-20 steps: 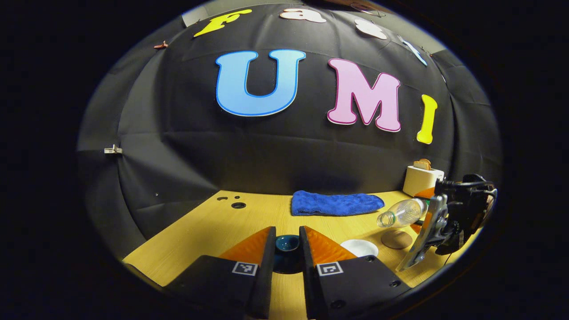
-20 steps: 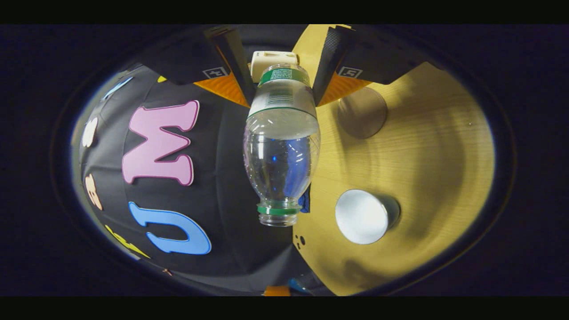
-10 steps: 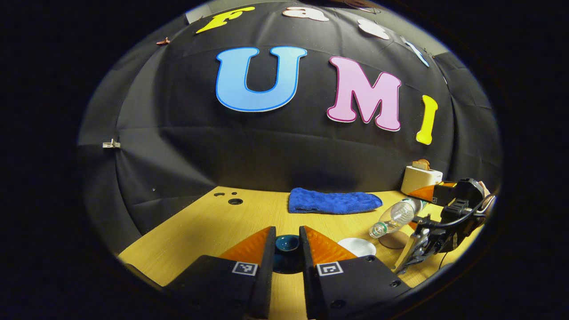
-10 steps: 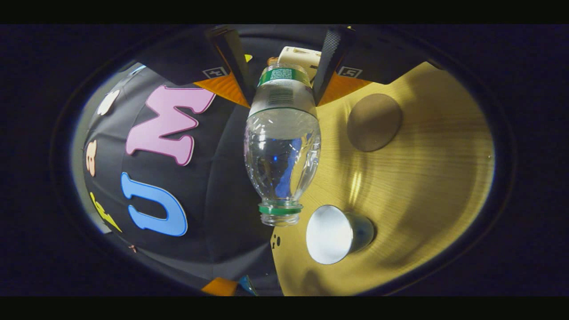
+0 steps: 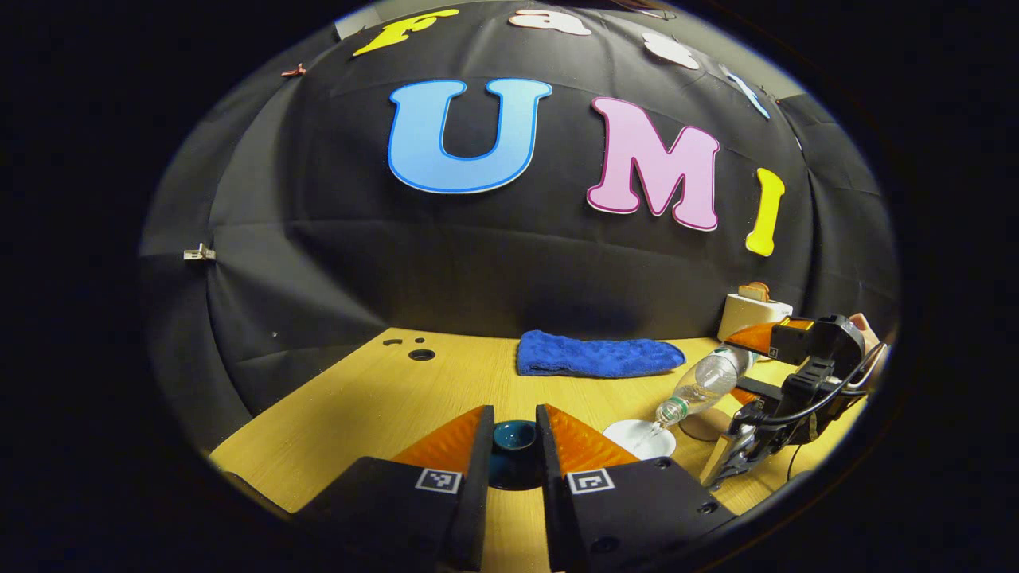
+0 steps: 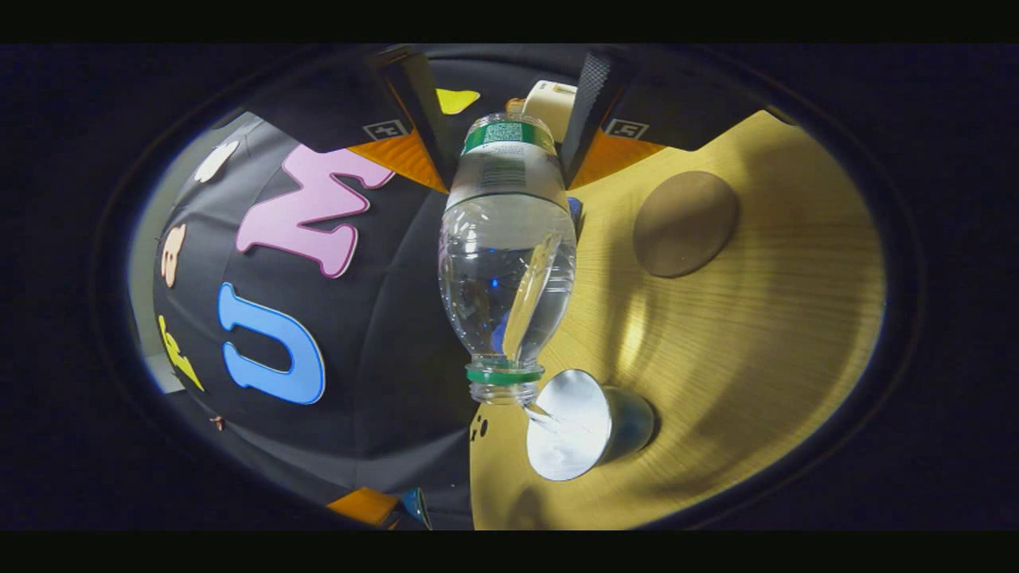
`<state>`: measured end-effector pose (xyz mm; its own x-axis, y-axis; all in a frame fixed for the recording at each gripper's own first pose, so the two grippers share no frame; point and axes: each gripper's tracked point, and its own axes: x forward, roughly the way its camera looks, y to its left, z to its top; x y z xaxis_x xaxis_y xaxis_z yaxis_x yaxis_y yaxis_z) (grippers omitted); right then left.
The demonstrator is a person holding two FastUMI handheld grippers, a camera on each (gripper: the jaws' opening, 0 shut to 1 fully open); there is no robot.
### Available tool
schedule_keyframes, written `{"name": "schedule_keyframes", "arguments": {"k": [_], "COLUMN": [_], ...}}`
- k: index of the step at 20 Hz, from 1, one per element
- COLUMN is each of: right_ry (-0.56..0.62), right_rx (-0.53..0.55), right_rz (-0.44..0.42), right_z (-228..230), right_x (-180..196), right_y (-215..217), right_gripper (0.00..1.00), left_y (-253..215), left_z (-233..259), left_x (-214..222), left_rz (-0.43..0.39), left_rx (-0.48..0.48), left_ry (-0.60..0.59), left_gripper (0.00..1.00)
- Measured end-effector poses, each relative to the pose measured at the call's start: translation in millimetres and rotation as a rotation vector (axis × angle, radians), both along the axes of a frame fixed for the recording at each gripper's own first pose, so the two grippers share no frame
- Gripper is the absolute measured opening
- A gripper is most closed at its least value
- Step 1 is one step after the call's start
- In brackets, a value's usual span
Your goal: Open the teacup lid with one hand, grasp the water bottle and pour water into the teacup with the other hand; after pouring, place the water bottle on the coaster and then close the teacup lid.
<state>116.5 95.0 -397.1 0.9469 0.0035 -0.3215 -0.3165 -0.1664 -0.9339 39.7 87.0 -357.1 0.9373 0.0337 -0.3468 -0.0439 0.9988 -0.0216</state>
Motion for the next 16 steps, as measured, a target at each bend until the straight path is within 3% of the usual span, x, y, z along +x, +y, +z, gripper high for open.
{"name": "schedule_keyframes", "arguments": {"k": [16], "right_ry": [-0.185], "right_rx": [-0.152], "right_rz": [0.150], "right_z": [38], "right_x": [23], "right_y": [12], "right_gripper": [0.73], "left_y": [-1], "left_z": [-1], "left_x": [-2], "left_rz": [0.002], "left_rx": [-0.007], "left_ry": [-0.007], "left_gripper": [0.34]}}
